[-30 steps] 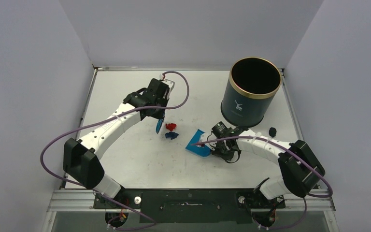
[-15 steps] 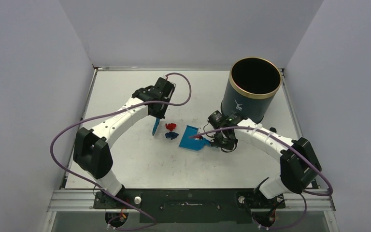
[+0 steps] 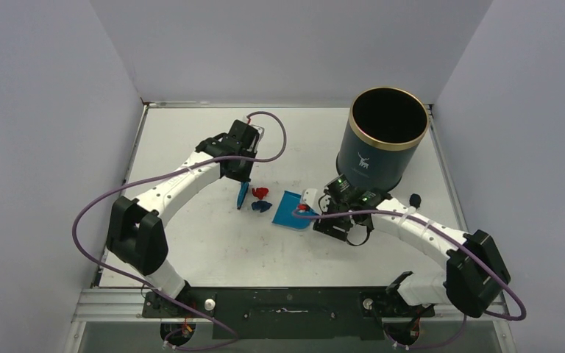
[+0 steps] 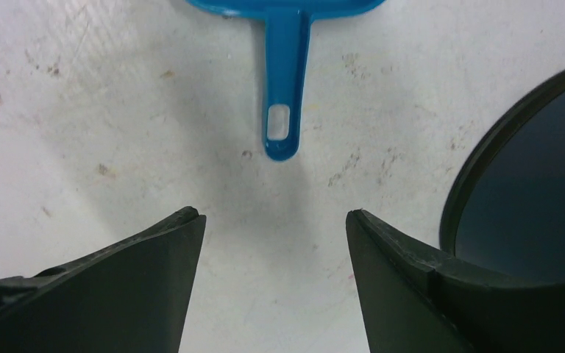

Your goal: Sweep away the paper scraps from the table

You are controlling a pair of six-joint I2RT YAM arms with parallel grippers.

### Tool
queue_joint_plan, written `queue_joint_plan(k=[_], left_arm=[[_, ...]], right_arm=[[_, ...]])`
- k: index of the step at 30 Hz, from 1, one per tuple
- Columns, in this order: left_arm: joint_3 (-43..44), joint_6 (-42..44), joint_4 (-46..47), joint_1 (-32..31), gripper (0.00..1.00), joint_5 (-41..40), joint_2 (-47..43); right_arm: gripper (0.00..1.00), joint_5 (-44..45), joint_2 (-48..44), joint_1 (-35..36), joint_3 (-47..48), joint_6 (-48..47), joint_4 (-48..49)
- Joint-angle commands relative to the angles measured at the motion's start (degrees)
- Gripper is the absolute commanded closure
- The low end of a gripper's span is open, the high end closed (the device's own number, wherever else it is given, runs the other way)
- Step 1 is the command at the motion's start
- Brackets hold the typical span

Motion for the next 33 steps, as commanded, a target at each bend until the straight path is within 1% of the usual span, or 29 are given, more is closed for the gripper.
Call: queue_joint_plan(k=[1, 7, 15, 19, 21, 22, 23, 24, 25, 27, 33], left_arm=[[-1.8, -1.1, 4.3, 0.5, 1.00, 4.4, -2.4], [-2.0, -1.2, 4.6, 0.8, 1.00, 5.3, -2.3], [-2.5, -0.8, 5.2, 1.1, 1.00, 5.9, -2.6], [-3.3, -0.8, 5.8, 1.3, 1.00, 6.5, -2.5], [-3.5, -0.7, 6.1, 1.4, 1.00, 6.8, -2.5], [-3.6, -0.6, 6.2, 1.4, 1.00, 6.9, -2.5], [-3.7, -0.5, 6.2, 1.5, 1.00, 7.0, -2.5], [-3.7, -0.4, 6.4, 1.5, 1.00, 7.1, -2.6], [-3.8, -0.3, 6.5, 1.6, 1.00, 7.2, -2.6], [-3.8, -0.1, 6.2, 1.7, 1.00, 7.3, -2.7], [-4.2, 0.6, 5.9, 1.8, 1.00, 6.3, -3.8]], right_arm=[[0.31, -4.0, 4.4, -0.8, -0.2, -0.7, 8.9], [0.39, -5.7, 10.3, -0.9, 0.3, -0.8, 11.4], [0.50, -6.0, 15.1, -1.2, -0.1, 0.4, 13.9], [0.53, -5.8, 17.1, -1.5, 0.5, 0.9, 14.3], [0.57, -5.8, 18.4, -1.7, 1.0, 1.1, 14.3], [0.62, -5.8, 18.9, -1.9, 1.3, 1.3, 14.2], [0.69, -5.7, 19.4, -2.0, 1.7, 1.6, 14.1], [0.79, -5.5, 20.1, -2.1, 2.3, 1.9, 13.2], [0.85, -5.1, 20.7, -2.0, 3.2, 2.1, 11.6], [0.94, -3.3, 21.3, -1.7, 5.7, 2.0, 7.7], [0.95, 1.2, 19.5, -0.4, 12.3, 1.3, -5.0]])
